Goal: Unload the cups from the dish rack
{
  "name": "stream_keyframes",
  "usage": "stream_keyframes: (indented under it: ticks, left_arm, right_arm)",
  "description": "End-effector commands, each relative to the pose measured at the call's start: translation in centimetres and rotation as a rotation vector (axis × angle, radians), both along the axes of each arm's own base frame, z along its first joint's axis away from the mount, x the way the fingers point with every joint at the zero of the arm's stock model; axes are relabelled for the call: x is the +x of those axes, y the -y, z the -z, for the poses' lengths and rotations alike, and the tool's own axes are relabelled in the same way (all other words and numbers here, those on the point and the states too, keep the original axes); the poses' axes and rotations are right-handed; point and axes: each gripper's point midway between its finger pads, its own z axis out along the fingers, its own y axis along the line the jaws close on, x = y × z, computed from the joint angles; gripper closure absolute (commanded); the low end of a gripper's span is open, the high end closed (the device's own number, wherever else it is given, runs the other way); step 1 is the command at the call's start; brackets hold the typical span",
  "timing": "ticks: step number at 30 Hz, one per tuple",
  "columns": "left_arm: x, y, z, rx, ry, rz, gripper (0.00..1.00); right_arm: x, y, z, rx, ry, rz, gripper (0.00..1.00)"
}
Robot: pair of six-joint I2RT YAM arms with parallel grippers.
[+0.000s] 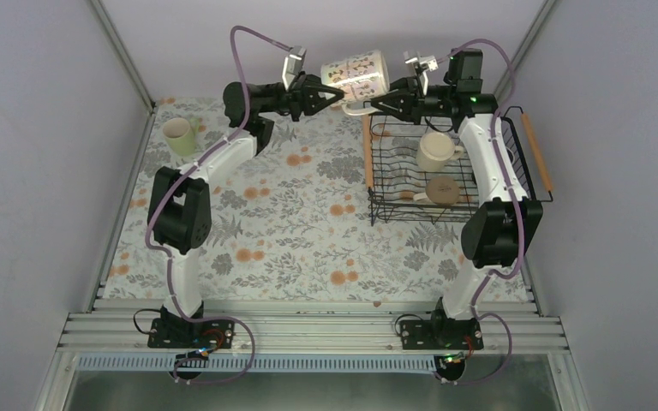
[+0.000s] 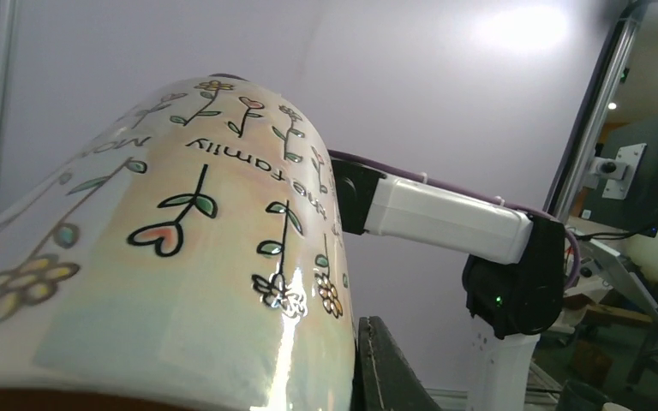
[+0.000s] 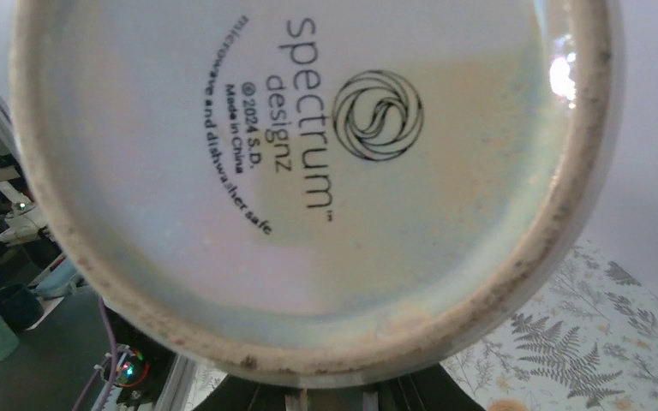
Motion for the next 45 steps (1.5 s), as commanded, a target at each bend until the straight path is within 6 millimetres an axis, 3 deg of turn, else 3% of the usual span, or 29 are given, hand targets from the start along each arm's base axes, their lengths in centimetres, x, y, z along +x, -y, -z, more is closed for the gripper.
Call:
stream_keyframes:
  ticks: [1, 5, 11, 15, 17, 22, 23, 26, 27, 29, 32, 36, 39, 45]
  left_arm:
    - [-2.2, -1.0, -3.0, -0.057, 0.127, -0.013, 0.97]
    - [-2.3, -1.0, -3.3, -0.050, 0.136, -0.024, 0.98]
    - [-2.2, -0.7, -3.0, -0.009, 0.166, -0.039, 0.98]
    - [-1.8, -1.2, -3.5, 0.037, 0.207, -0.091, 0.98]
    - [-1.4, -2.0, -4.6, 0.060, 0.252, -0.146, 0.98]
    - [1.8, -6.0, -7.2, 0.172, 0.323, -0.358, 0.98]
    - [2.4, -7.1, -7.6, 0.197, 0.329, -0.395, 0.98]
    - [4.4, -10.8, -8.4, 0.294, 0.327, -0.531, 0.98]
    - [5.1, -12.0, -9.1, 0.310, 0.346, -0.582, 0.98]
    - [6.5, -14.1, -8.6, 0.391, 0.358, -0.669, 0.98]
    - [9.0, -16.7, -6.8, 0.559, 0.415, -0.838, 0.98]
    - [12.2, -19.7, -1.3, 0.809, 0.429, -0.964, 0.98]
    - [14.3, -21.9, 2.7, 0.979, 0.418, -1.023, 0.98]
    - [17.1, -25.9, 8.2, 1.243, 0.350, -1.059, 0.98]
  right_arm:
    - [-2.1, -0.4, -2.3, 0.047, 0.054, -0.089, 0.97]
    - [-2.0, -0.4, -2.2, 0.046, 0.041, -0.086, 0.84]
    - [-1.6, -0.3, -1.6, 0.020, 0.028, -0.043, 0.37]
    - [-0.8, -0.1, -0.6, -0.069, 0.072, 0.049, 0.24]
    - [-0.4, 0.3, 0.3, -0.148, 0.099, 0.101, 0.20]
    - [1.8, 3.1, 4.4, -0.436, 0.102, 0.328, 0.12]
    - [2.2, 4.0, 5.4, -0.498, 0.101, 0.377, 0.02]
    - [3.2, 7.2, 8.4, -0.694, 0.093, 0.514, 0.00]
    - [3.0, 8.0, 8.8, -0.723, 0.088, 0.530, 0.00]
    - [2.7, 9.4, 9.1, -0.761, 0.090, 0.555, 0.00]
    - [2.3, 10.9, 8.9, -0.794, 0.103, 0.591, 0.00]
    - [0.9, 11.5, 7.6, -0.820, 0.156, 0.606, 0.00]
    - [0.3, 11.6, 7.2, -0.831, 0.173, 0.604, 0.00]
    - [-1.2, 12.2, 7.5, -0.881, 0.187, 0.593, 0.00]
